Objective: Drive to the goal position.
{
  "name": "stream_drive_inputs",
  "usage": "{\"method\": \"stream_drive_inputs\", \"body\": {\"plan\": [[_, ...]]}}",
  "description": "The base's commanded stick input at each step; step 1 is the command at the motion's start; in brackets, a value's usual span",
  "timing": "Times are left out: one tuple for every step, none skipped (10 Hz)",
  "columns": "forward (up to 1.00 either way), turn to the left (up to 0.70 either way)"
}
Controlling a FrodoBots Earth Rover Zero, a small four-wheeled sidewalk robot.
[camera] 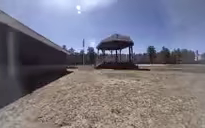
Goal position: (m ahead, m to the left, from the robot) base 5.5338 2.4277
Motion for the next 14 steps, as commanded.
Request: {"method": "stream_drive_inputs", "body": {"plan": [[0.70, 0.00], [0.70, 0.00], [0.70, 0.00], [0.70, 0.00], [0.70, 0.00], [0.70, 0.00], [0.70, 0.00], [0.70, 0.00], [0.70, 0.00], [0.70, 0.00], [0.70, 0.00], [0.70, 0.00], [0.70, 0.00], [0.70, 0.00]]}}
